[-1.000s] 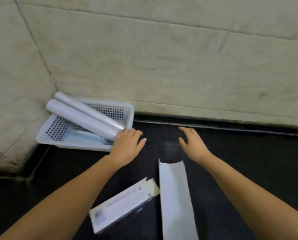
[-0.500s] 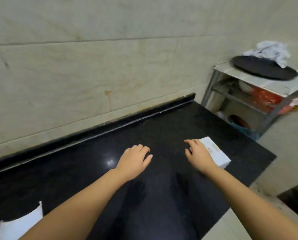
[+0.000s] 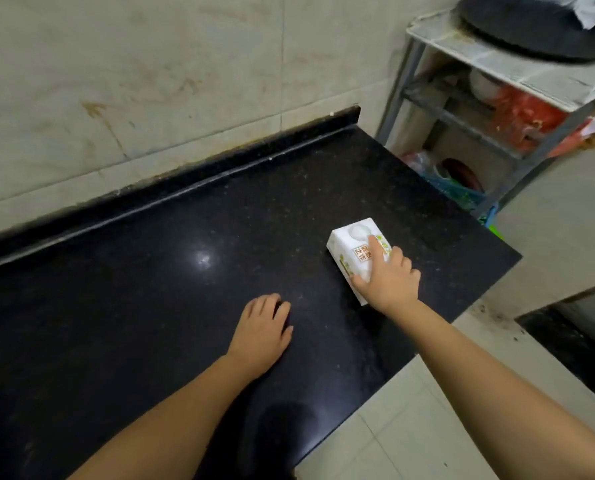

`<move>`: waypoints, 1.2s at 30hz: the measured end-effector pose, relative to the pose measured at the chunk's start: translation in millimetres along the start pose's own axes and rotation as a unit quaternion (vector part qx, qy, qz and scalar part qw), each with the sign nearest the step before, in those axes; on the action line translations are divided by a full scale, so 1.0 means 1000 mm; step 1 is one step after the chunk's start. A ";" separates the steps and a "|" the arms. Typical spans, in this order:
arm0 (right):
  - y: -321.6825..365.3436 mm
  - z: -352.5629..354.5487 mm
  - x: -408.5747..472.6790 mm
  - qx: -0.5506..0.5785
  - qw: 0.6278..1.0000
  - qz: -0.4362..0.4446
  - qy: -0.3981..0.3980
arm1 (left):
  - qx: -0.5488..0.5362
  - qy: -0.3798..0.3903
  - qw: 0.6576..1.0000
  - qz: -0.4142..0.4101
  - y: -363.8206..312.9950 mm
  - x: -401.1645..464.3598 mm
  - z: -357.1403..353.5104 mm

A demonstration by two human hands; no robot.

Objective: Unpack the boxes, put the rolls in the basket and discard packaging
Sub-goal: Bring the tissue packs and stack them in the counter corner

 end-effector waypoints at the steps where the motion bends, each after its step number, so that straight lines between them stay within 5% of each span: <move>1: 0.000 -0.001 0.001 0.006 1.000 -0.001 -0.005 | 0.006 -0.017 1.000 -0.001 -0.001 -0.003 -0.004; 5: 0.005 0.005 -0.002 0.062 0.998 -0.002 -0.011 | -0.022 -0.048 0.999 -0.009 0.003 -0.006 -0.015; 10: 0.072 0.023 -0.032 0.078 0.991 0.106 -0.020 | -0.078 -0.005 0.997 -0.017 0.016 -0.026 0.008; 17: 0.238 0.045 -0.125 0.097 0.951 0.293 -0.034 | -0.105 -0.153 0.974 0.131 0.113 -0.167 0.097; 23: 0.380 0.038 -0.274 0.092 0.894 0.438 -0.034 | -0.111 -0.265 0.905 0.314 0.202 -0.382 0.145; 30: 0.502 0.012 -0.462 0.086 0.813 0.576 -0.023 | -0.079 -0.293 0.844 0.442 0.256 -0.609 0.140; 36: 0.584 -0.020 -0.577 0.020 0.701 0.713 0.007 | -0.063 -0.327 0.764 0.553 0.286 -0.748 0.125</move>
Point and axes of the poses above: each hand's wrist, its own x-axis towards the middle knuckle, its own z-axis out of the back of the hand, y = z × x, the point moved 4 cm from there along x, towards the middle knuckle, and after that the axes turned 6 degrees about -x, right-handed, at the moved point
